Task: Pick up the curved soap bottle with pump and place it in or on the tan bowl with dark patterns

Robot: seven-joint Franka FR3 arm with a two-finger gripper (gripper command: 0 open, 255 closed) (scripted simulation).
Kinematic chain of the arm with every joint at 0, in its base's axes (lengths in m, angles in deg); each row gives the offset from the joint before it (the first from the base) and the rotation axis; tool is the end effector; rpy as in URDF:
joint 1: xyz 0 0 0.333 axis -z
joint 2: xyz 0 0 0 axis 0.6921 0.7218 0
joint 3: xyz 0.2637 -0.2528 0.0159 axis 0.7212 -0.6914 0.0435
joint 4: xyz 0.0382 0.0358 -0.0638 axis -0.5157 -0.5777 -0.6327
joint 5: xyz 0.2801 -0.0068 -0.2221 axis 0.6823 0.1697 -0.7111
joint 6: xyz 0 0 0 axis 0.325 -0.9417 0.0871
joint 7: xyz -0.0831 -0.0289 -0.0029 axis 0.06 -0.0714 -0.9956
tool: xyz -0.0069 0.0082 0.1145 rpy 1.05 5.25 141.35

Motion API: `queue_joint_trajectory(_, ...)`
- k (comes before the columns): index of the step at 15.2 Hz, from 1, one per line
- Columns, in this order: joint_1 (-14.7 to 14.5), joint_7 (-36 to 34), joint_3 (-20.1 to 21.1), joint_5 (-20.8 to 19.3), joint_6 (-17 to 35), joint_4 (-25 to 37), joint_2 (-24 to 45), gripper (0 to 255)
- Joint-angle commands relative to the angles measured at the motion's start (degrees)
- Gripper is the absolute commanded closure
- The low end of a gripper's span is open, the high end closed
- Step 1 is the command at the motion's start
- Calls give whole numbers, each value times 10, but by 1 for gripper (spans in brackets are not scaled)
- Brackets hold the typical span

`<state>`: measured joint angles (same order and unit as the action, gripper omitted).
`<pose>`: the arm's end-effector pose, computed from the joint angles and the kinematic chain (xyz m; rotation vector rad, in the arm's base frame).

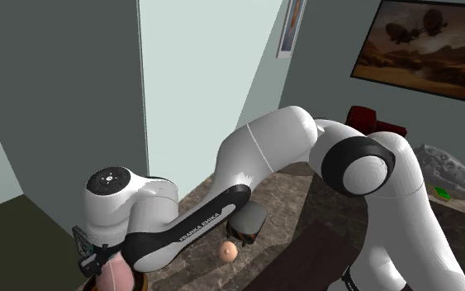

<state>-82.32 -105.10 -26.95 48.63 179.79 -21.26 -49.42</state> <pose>0.4790 0.5324 0.3204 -3.0748 -0.4287 -0.3560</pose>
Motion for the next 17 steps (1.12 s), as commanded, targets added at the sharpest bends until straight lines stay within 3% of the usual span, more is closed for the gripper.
queue_joint_trajectory(1, 0, 0, 0, 0, 0, 0, 0, 255)
queue_joint_trajectory(4, 0, 0, 0, 0, 0, 0, 0, 255)
queue_joint_trajectory(5, 0, 0, 0, 0, 0, 0, 0, 0)
queue_joint_trajectory(10, 0, 0, 0, 0, 0, 0, 0, 0)
queue_joint_trajectory(14, 5, 8, 13, 16, -38, -16, -55, 0)
queue_joint_trajectory(17, 5, 8, 13, 16, -38, -16, -55, 0)
